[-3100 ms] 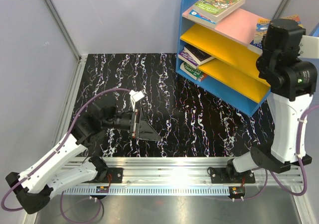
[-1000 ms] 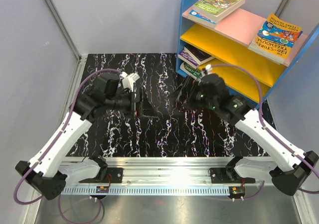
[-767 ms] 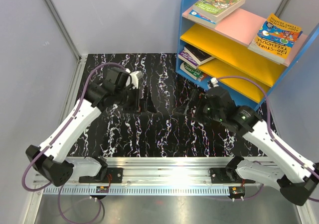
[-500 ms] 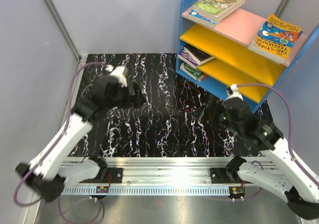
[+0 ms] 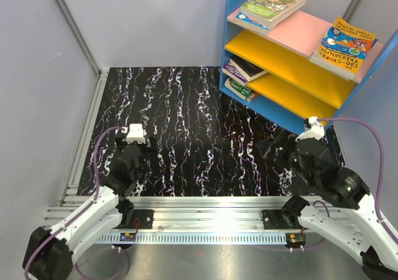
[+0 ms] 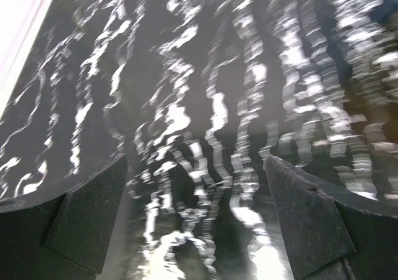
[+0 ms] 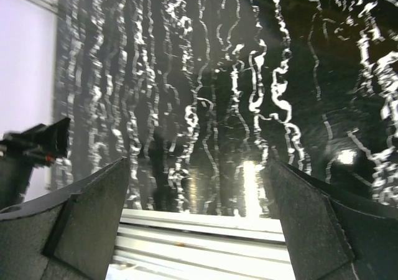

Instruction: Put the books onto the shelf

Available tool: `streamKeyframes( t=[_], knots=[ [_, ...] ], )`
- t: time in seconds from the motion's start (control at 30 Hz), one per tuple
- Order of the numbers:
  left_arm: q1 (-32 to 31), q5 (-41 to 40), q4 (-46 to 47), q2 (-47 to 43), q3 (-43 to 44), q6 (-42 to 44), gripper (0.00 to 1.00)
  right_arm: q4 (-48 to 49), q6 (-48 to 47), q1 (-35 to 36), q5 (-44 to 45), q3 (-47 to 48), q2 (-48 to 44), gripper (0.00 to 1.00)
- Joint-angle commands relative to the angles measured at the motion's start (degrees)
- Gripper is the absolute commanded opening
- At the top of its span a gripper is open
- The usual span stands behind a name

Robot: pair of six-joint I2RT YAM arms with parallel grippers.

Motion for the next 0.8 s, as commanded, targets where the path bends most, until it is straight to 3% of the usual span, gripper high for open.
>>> streamKeyframes(
  t=[0.0, 0.1, 0.17, 0.4, 0.43, 0.53, 0.6, 0.67, 0.77],
  knots=[
    [5.3, -1.1, 19.6, 6.3, -2.3, 5.4, 0.99, 0.8, -6.6, 0.1, 1.6, 2.0, 2.5, 1.00],
    [11.0, 2.5, 26.8, 13.9, -3.1, 6.2, 0.99, -1.9, -5.1, 0.1, 1.2, 3.2, 4.3, 1.00],
    [15.4, 9.2, 33.4, 19.1, -3.8, 6.3, 0.99, -3.8, -1.0, 0.1, 4.6, 4.0, 4.7, 1.00],
    [18.9, 13.4, 45.0, 31.3, -1.7, 13.7, 0.99, 2.3, -3.5, 0.1, 14.3, -2.4, 1.2, 1.00],
    [20.1, 16.7, 48.3, 32.6, -2.1, 13.3, 0.99, 5.0, -6.3, 0.1, 16.0, -4.8, 1.1, 1.00],
    [25.8, 15.5, 52.3, 35.5, -2.9, 6.4, 0.99, 13.3, -14.9, 0.1, 17.5, -10.1, 0.3, 1.00],
    [27.2, 21.7, 55.4, 36.9, -4.4, 7.9, 0.99, 21.7, -20.0, 0.1, 19.3, -15.1, -0.8, 1.00],
    [27.3, 21.9, 59.1, 38.0, -5.6, 8.6, 0.99, 29.3, -24.8, 0.1, 21.3, -19.0, -1.5, 1.00],
    [28.9, 22.7, 54.6, 38.7, -3.0, 6.8, 0.99, 44.2, -35.1, 0.1, 19.4, -26.8, -1.5, 1.00]
  ],
)
